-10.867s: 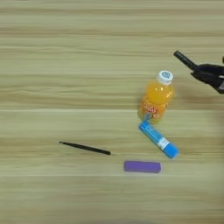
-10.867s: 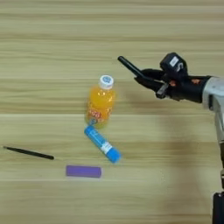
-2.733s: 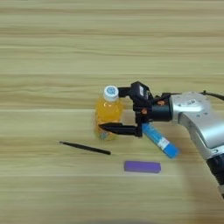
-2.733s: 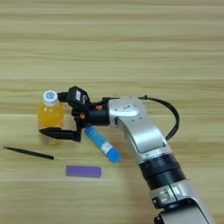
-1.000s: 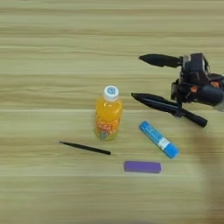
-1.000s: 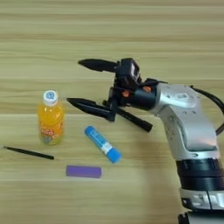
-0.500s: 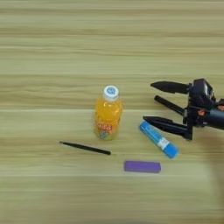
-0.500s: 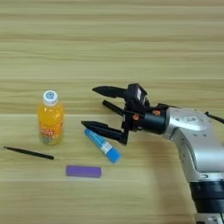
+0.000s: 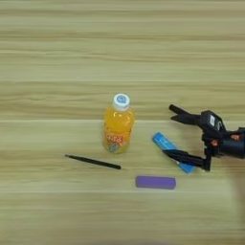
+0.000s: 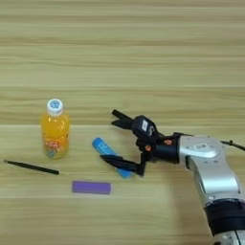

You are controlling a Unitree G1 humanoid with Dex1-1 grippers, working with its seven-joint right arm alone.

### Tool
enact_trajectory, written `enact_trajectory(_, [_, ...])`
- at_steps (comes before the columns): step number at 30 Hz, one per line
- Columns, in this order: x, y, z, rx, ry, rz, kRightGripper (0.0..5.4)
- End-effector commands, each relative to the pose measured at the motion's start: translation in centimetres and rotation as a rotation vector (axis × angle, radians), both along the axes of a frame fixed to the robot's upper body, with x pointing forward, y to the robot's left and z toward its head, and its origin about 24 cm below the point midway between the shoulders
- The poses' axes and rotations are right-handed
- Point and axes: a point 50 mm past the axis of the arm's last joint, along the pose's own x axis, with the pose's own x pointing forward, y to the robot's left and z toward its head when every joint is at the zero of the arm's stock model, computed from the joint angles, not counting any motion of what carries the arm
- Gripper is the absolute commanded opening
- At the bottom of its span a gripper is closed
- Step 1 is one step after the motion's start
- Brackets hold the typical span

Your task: Move the objects on the table

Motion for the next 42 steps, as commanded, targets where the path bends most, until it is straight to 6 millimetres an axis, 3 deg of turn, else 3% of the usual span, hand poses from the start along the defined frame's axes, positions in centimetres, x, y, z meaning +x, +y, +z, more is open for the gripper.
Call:
enact_trajectory(1, [1.4, -0.7, 2.4, -0.071, -0.116, 0.002, 5.31])
enact_trajectory(34, [0.7, -1.0, 0.9, -0.230, -0.084, 0.072, 1.72])
enact_trajectory(42, [0.8, -0.7, 1.1, -0.219, -0.093, 0.078, 1.42])
